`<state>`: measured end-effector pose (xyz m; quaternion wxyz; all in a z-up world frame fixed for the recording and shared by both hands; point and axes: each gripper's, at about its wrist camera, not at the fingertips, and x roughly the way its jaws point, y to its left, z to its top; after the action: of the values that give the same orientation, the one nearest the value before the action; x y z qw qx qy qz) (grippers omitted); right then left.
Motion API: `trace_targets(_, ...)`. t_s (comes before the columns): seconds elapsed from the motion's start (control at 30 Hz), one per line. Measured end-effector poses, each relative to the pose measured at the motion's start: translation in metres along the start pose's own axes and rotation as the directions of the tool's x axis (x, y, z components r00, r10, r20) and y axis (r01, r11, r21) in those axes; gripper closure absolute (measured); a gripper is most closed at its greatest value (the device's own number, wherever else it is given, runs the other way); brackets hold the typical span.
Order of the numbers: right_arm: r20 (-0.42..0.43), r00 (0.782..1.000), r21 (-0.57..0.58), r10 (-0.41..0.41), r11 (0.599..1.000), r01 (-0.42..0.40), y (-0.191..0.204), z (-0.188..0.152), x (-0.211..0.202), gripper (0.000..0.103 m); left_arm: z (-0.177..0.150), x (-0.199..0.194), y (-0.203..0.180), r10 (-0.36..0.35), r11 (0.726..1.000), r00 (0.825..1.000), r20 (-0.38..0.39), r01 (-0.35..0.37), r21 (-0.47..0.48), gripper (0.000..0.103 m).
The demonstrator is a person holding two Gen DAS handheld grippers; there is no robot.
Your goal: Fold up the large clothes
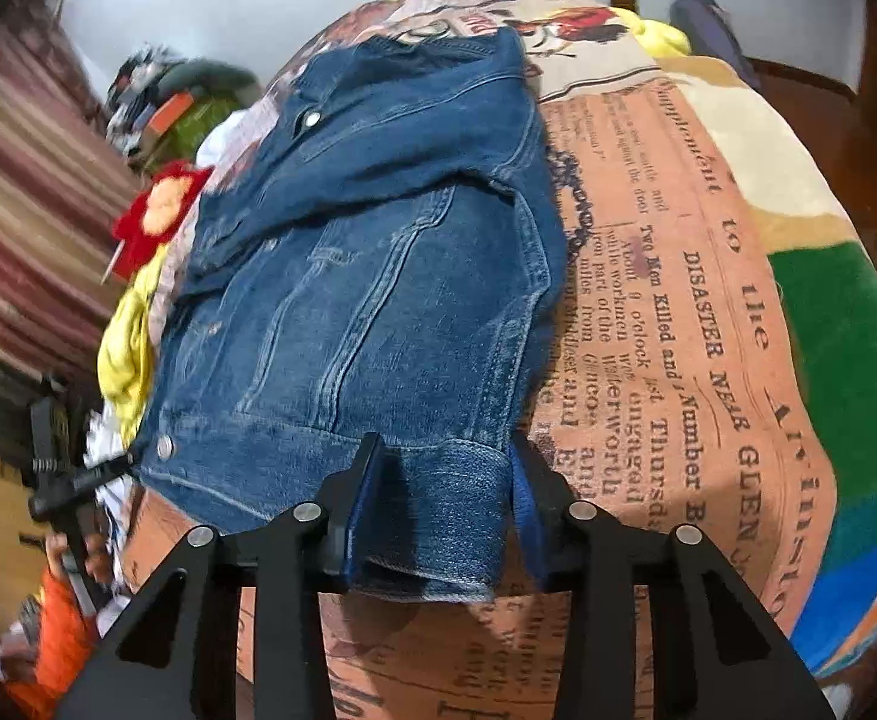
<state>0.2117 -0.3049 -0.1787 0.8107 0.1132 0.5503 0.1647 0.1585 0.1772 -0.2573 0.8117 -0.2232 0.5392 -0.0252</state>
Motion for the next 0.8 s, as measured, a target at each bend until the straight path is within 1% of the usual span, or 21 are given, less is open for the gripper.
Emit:
trace_targets(0.03,0.006,1.0,0.001,-0.004,1.0,0.004,0.001,0.0,0.0,0.075,0.0,-0.002,-0.002,0.012,1.0,1.0,0.005,-0.012,0.014,0.065)
trace_targets(0.07,0.011,1.0,0.0,-0.009,1.0,0.009,0.001,0.001,0.0,0.078,0.001,-0.004,-0.005,0.024,0.999,1.0,0.012,-0.024,0.03,0.077)
trace_targets(0.1,0.021,1.0,-0.001,-0.01,1.0,0.01,0.003,0.002,0.0,0.081,0.003,-0.008,-0.007,0.05,0.998,0.998,0.029,-0.051,0.037,0.082)
trace_targets(0.17,0.039,0.999,-0.03,-0.011,0.999,0.012,0.009,0.005,-0.003,0.084,0.01,-0.015,-0.01,0.051,0.998,0.997,0.054,-0.053,0.039,0.086)
trace_targets(0.3,0.084,0.996,-0.046,0.006,0.999,-0.002,0.016,0.023,-0.013,0.086,0.03,-0.037,-0.02,0.031,0.998,0.992,0.125,-0.038,0.052,0.088)
trace_targets(0.43,0.113,0.993,-0.075,0.037,0.997,-0.028,0.026,0.049,-0.021,0.086,0.057,-0.061,-0.042,0.01,0.993,0.978,0.208,-0.034,0.112,0.088)
trace_targets(0.53,0.147,0.988,-0.111,0.042,0.994,-0.026,0.037,0.072,-0.027,0.086,0.082,-0.079,-0.056,-0.01,0.988,0.96,0.28,-0.034,0.152,0.089)
trace_targets(0.63,0.203,0.978,-0.139,0.043,0.99,-0.014,0.048,0.1,-0.037,0.087,0.11,-0.095,-0.066,-0.04,0.986,0.941,0.336,-0.017,0.165,0.09)
trace_targets(0.8,0.309,0.95,-0.164,0.035,0.986,0.017,0.063,0.162,-0.053,0.087,0.17,-0.105,-0.08,-0.033,0.984,0.911,0.411,-0.042,0.174,0.091)
